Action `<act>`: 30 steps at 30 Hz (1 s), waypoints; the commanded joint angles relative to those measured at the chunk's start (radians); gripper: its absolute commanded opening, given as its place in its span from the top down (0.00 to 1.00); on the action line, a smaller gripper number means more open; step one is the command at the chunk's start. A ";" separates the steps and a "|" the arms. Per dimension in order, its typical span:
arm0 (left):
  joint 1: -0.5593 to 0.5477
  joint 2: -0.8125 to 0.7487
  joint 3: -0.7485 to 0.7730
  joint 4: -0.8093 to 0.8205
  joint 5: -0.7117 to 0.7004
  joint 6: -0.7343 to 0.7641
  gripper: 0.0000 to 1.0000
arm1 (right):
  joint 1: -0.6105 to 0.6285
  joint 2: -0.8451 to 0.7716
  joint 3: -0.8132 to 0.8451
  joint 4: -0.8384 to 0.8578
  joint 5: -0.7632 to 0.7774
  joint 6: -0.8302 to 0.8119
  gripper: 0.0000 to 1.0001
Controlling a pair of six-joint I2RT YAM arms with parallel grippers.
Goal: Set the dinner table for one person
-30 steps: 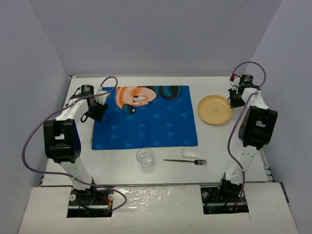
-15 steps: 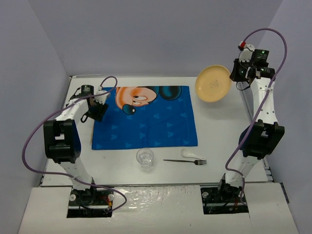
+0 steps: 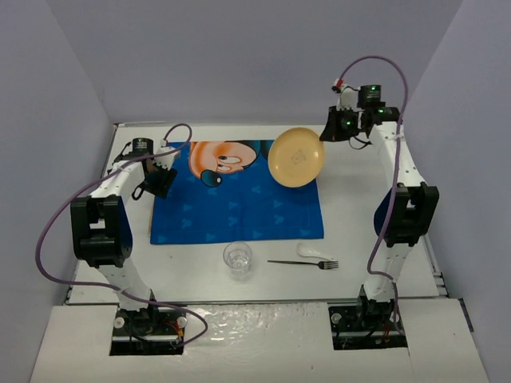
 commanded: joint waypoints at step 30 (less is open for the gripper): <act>0.005 -0.107 0.058 -0.012 -0.014 -0.020 0.50 | 0.406 0.442 0.381 -0.005 -0.202 -0.017 1.00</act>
